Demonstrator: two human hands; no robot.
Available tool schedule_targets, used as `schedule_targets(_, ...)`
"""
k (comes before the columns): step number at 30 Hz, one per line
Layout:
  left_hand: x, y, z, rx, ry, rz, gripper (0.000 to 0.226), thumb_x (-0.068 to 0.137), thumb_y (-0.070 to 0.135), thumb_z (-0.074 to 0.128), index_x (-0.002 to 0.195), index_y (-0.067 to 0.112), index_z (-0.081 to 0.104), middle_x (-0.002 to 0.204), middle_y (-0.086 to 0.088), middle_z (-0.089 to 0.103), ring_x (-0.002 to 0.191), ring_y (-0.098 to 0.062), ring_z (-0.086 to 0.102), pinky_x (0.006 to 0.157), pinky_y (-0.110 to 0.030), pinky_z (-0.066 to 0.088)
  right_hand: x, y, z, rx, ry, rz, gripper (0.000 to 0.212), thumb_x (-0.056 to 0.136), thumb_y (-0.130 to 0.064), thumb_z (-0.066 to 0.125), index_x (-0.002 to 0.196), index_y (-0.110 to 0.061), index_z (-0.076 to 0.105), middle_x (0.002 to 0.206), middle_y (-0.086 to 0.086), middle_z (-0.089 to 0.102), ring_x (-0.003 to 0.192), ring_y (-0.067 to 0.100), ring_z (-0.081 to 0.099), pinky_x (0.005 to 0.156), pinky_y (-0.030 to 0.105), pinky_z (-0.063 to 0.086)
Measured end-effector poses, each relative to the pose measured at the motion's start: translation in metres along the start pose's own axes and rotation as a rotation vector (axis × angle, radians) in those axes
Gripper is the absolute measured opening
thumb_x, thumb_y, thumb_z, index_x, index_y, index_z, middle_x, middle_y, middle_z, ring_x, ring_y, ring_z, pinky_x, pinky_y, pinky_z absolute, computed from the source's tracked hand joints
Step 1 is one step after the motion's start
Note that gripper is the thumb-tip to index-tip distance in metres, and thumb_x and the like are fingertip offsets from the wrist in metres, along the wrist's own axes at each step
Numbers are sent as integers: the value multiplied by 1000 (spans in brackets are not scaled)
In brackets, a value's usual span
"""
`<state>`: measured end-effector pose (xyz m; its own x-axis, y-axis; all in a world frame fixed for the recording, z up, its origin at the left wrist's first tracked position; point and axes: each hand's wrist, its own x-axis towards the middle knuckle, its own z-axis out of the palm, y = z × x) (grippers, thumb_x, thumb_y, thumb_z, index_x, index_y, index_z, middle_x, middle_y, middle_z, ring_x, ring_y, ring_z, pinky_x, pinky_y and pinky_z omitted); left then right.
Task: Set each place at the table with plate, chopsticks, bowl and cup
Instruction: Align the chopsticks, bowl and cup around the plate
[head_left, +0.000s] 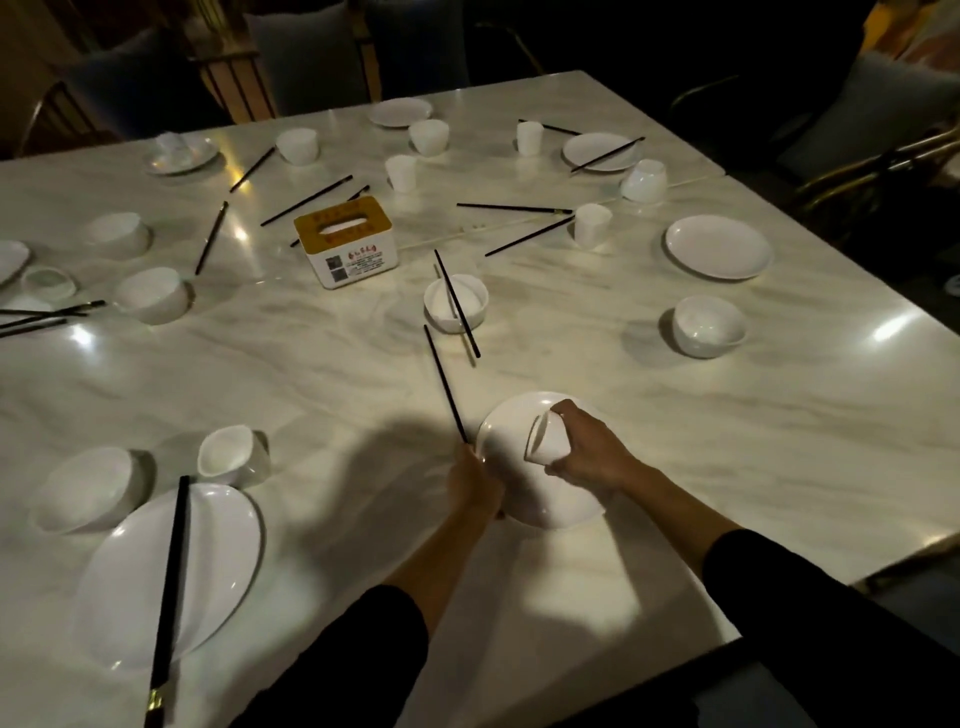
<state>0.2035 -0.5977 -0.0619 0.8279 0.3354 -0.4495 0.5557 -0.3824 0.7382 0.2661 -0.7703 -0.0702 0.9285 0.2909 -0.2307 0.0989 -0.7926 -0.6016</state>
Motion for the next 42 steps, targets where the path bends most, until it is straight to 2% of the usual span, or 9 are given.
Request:
schedule_targets(3,6,-1,4,100,43,-6,38,88,12,55,125,5,49,124,-22,60,116,-37,55,94,-38,43,12,5,-16,170,62,6,80,52,-38,83,119,-23,43,113,-2,47,102,21,52,77,29,40)
schedule_targets(11,14,17,20,-28,201,-94,37,95,38,49,123,15,59,123,-14,63,115,-34,57,90,-32,45,69,17,-63,642,64,35,67,62,-2,84,113,-15,43,109,4,55,102,24,55,71,28,51)
schedule_targets(15,14,23,27,30,267,-140,41,80,18,61,120,23,61,115,-10,68,104,-30,63,74,-26,49,94,29,-79,536,35,-15,71,58,-7,85,116,-18,44,106,1,60,98,24,56,75,31,49)
schedule_targets(18,13,28,31,47,296,-195,52,74,15,59,126,25,57,119,-8,66,110,-31,60,88,-33,51,106,37,-82,537,-24,-29,73,57,-14,82,116,-20,40,108,6,58,100,30,57,79,42,53)
schedule_targets(21,10,31,37,39,319,-251,55,77,18,59,131,26,54,126,-8,63,116,-31,56,93,-31,46,114,49,-78,572,-119,-62,71,60,-7,81,113,-22,37,112,10,54,107,36,55,85,56,51)
schedule_targets(29,10,34,42,10,368,-260,51,80,20,62,130,24,55,123,-8,63,112,-31,58,91,-39,52,121,56,-76,497,-136,-127,76,62,-10,85,121,-20,38,107,3,57,94,23,55,75,31,43)
schedule_targets(33,12,35,38,37,356,-277,52,79,26,65,129,25,54,121,-7,64,109,-30,60,91,-40,53,124,51,-75,441,-142,-141,75,64,-13,86,122,-19,38,110,5,57,100,28,57,78,30,41)
schedule_targets(38,15,37,24,23,524,-396,53,56,38,66,107,29,54,84,6,57,80,-24,60,73,-30,51,136,30,-85,397,-69,-158,76,68,-33,84,128,-20,40,133,9,43,121,27,41,95,37,40)
schedule_targets(42,39,41,10,122,553,-303,25,81,36,56,94,17,51,93,-7,64,88,-30,61,73,-33,49,157,-10,-86,317,89,-209,55,79,-35,69,122,-14,44,123,9,53,116,28,43,87,33,35)
